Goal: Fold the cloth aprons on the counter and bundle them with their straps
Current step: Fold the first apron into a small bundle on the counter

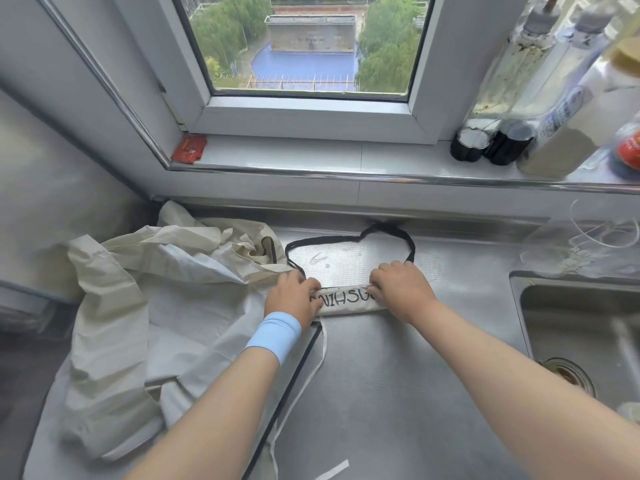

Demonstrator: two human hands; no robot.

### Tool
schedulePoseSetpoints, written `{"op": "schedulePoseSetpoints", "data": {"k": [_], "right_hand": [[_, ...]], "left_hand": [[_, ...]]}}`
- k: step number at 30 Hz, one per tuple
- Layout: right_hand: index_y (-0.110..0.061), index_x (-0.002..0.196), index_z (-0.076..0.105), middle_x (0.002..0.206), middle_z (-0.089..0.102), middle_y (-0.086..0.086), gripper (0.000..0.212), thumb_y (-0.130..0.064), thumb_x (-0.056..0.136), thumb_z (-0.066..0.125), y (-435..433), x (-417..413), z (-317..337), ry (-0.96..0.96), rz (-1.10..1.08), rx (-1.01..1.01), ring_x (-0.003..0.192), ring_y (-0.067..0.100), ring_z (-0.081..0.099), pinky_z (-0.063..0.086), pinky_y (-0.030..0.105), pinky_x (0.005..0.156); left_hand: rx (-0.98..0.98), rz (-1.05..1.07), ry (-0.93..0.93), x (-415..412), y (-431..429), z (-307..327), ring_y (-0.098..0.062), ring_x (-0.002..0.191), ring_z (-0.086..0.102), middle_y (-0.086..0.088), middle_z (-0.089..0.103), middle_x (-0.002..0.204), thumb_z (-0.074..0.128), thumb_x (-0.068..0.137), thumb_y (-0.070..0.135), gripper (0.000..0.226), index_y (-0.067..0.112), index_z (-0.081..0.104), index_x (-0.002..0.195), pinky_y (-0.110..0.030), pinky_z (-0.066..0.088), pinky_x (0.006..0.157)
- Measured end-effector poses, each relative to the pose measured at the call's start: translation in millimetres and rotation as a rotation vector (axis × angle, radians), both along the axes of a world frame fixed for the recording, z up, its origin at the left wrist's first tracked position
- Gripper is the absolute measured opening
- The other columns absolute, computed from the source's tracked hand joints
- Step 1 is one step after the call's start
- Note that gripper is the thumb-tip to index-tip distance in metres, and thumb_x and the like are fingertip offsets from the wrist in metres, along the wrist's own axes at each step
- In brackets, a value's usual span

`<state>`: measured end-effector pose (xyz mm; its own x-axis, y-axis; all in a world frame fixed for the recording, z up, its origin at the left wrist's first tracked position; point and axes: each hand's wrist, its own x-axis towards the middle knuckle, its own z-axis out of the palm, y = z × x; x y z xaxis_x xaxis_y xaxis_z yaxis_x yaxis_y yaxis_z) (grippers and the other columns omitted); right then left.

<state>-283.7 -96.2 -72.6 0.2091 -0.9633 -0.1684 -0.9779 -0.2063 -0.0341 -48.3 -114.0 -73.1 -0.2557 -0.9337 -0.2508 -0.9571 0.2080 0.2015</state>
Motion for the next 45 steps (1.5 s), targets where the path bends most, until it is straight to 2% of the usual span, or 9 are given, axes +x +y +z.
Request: {"op": "schedulePoseSetpoints", "data": {"k": [5, 14, 19, 22, 26, 31, 37, 42, 45], "right_hand": [[-0.025, 0.109, 0.059, 0.108, 0.057, -0.002, 0.022, -0.039, 0.096, 0.048, 0.5, 0.0, -2.7, -0.084, 0.027, 0.013, 0.102, 0.022, 0.051, 0.038, 0.036, 0.087], [-0.020, 0.085, 0.060, 0.086, 0.057, -0.001, 0.009, -0.025, 0.084, 0.054, 22.6, -3.4, -3.6, -0.219, 0.151, -0.163, 0.076, 0.023, 0.056, 0.040, 0.035, 0.064], [-0.020, 0.107, 0.064, 0.094, 0.062, -0.005, 0.025, -0.024, 0.083, 0.059, 41.3, -3.3, -1.3, -0.317, 0.039, -0.086, 0.081, 0.018, 0.060, 0.051, 0.033, 0.061], [-0.021, 0.088, 0.066, 0.082, 0.057, -0.004, 0.015, -0.030, 0.083, 0.056, 50.4, -4.8, 1.0, -0.318, 0.075, -0.090, 0.073, 0.020, 0.057, 0.051, 0.036, 0.068], [-0.027, 0.079, 0.068, 0.077, 0.058, -0.007, 0.036, -0.050, 0.092, 0.043, 65.5, -9.0, -2.7, -0.113, 0.121, -0.115, 0.078, 0.021, 0.054, 0.041, 0.035, 0.077], [-0.031, 0.119, 0.064, 0.102, 0.062, -0.007, 0.042, -0.042, 0.105, 0.026, 73.2, 1.2, 1.6, -0.122, 0.035, 0.033, 0.101, 0.019, 0.058, 0.036, 0.034, 0.089], [-0.016, 0.103, 0.061, 0.093, 0.058, 0.006, 0.030, -0.026, 0.079, 0.077, 70.4, 10.4, -6.7, -0.011, -0.087, -0.150, 0.065, 0.027, 0.060, 0.045, 0.037, 0.056], [-0.013, 0.127, 0.059, 0.143, 0.048, 0.019, 0.056, 0.004, 0.074, 0.061, 70.9, 29.1, -11.3, -0.176, -0.008, -0.222, 0.127, 0.039, 0.052, 0.048, 0.051, 0.096], [-0.022, 0.158, 0.011, 0.165, -0.001, 0.006, 0.069, -0.007, 0.095, 0.033, 81.8, 27.6, -23.1, -0.278, -0.080, 0.042, 0.153, 0.023, -0.002, 0.002, 0.046, 0.123]], "left_hand": [[-0.042, -0.302, 0.078, -24.8, 4.4, -1.5, -0.022, 0.118, 0.044, 0.005, 0.048, 0.131, 0.055, 0.081, 0.006, 0.052, 0.031, 0.053, 0.127, -0.036, 0.041, 0.094], [-0.302, -0.238, 0.163, -14.9, 22.9, -20.0, -0.024, 0.067, 0.053, 0.000, 0.057, 0.078, 0.045, 0.089, 0.037, 0.025, 0.023, 0.065, 0.085, -0.034, 0.048, 0.057], [-0.076, -0.162, 0.162, -12.2, 25.6, -7.8, -0.024, 0.100, 0.051, -0.001, 0.060, 0.105, 0.049, 0.097, 0.044, 0.030, 0.025, 0.067, 0.111, -0.028, 0.038, 0.088], [-0.023, -0.240, 0.108, -7.5, 29.4, -7.9, -0.025, 0.109, 0.047, -0.002, 0.060, 0.111, 0.045, 0.098, 0.047, 0.035, 0.024, 0.067, 0.113, -0.026, 0.032, 0.093], [-0.025, -0.260, 0.047, -4.1, 43.0, -6.3, -0.021, 0.112, 0.042, 0.005, 0.055, 0.112, 0.047, 0.096, 0.050, 0.035, 0.028, 0.072, 0.106, -0.030, 0.032, 0.094], [0.153, -0.136, 0.025, -10.3, 44.5, 5.1, -0.023, 0.107, 0.058, 0.000, 0.065, 0.108, 0.051, 0.093, 0.049, 0.031, 0.024, 0.067, 0.101, -0.030, 0.044, 0.080], [-0.062, -0.096, -0.102, -24.7, 49.1, 7.6, -0.027, 0.097, 0.057, 0.000, 0.058, 0.105, 0.073, 0.075, 0.046, 0.042, 0.026, 0.054, 0.108, -0.036, 0.043, 0.073], [-0.369, -0.461, 0.026, -31.8, 62.4, -12.8, -0.022, 0.080, 0.061, 0.005, 0.068, 0.093, 0.053, 0.077, 0.019, 0.020, 0.026, 0.071, 0.080, -0.033, 0.046, 0.071], [-0.203, -0.477, 0.037, -22.7, 70.8, -17.6, -0.022, 0.122, 0.055, 0.003, 0.060, 0.133, 0.041, 0.085, 0.018, 0.042, 0.027, 0.069, 0.115, -0.039, 0.044, 0.099]]}}
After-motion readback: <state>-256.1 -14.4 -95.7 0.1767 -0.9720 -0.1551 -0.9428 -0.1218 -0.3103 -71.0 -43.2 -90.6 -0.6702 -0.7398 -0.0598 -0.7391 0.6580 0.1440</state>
